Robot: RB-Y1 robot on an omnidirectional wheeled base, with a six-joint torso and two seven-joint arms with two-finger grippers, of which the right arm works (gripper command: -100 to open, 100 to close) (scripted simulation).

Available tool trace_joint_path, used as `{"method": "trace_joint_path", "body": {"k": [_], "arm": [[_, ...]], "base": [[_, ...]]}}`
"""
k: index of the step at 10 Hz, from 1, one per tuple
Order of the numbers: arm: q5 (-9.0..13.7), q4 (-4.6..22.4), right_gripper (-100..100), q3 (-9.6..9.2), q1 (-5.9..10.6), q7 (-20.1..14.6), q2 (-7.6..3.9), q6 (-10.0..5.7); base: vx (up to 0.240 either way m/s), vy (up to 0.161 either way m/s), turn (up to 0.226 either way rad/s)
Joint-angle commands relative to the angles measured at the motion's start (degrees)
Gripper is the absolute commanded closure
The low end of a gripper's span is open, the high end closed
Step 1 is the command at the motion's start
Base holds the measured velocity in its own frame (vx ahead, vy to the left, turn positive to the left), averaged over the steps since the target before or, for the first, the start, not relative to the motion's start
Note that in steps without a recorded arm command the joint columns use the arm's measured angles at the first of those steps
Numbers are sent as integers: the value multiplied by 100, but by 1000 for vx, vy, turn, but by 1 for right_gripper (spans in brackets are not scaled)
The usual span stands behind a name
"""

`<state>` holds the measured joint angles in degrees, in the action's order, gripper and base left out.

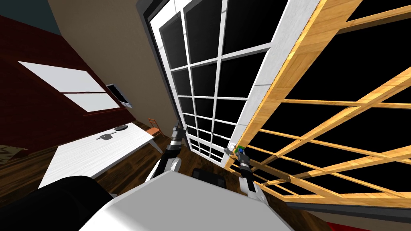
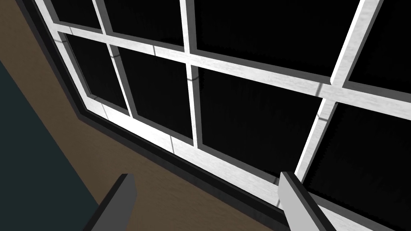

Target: Pull the door open

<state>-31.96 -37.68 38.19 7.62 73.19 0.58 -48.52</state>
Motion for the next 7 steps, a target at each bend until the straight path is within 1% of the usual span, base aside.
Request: {"method": "trace_joint_path", "body": {"k": [1, 2, 3, 4, 5, 6, 7], "arm": [[12, -12, 100, 20, -6, -2, -22, -5], [12, -12, 100, 20, -6, -2, -22, -5], [87, 8, 100, 29, -149, -104, -117, 4], [110, 10, 100, 37, -188, -133, -149, 4], [110, 10, 100, 37, -188, -133, -149, 4], [157, 12, 100, 53, -266, -190, -213, 5], [157, 12, 100, 53, -266, -190, -213, 5]], "base": [[0, 0, 0], [0, 0, 0], [-103, 0, -7], [-178, 16, -40], [-120, 25, -16], [-118, 0, -47], [-112, -4, -28]]}}
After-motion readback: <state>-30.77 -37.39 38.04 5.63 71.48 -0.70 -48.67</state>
